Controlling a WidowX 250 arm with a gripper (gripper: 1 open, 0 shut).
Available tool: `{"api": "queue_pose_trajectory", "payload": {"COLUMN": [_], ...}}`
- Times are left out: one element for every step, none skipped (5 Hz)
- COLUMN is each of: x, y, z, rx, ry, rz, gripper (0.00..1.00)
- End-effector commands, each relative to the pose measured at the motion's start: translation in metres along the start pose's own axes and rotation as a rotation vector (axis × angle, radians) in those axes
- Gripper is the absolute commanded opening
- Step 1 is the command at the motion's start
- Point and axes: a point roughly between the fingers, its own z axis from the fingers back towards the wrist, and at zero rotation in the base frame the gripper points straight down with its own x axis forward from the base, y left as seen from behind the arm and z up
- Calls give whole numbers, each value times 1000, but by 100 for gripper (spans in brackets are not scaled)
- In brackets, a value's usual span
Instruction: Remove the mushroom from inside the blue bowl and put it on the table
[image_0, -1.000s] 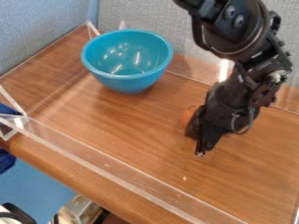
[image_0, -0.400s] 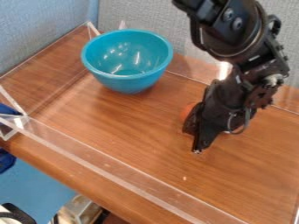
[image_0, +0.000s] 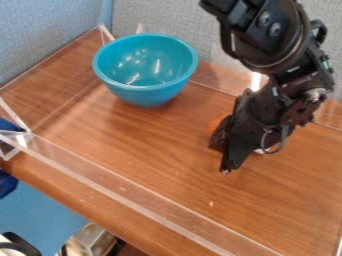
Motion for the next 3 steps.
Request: {"api": "queue_pose_trajectory", "payload": {"x": [-4,-5,-7], "y": [10,11,11], "z": [20,22,24], "rx": [63,74,82], "ry": [-27,-11,5], "rz": [22,20,19], "gripper": [0,0,0]}}
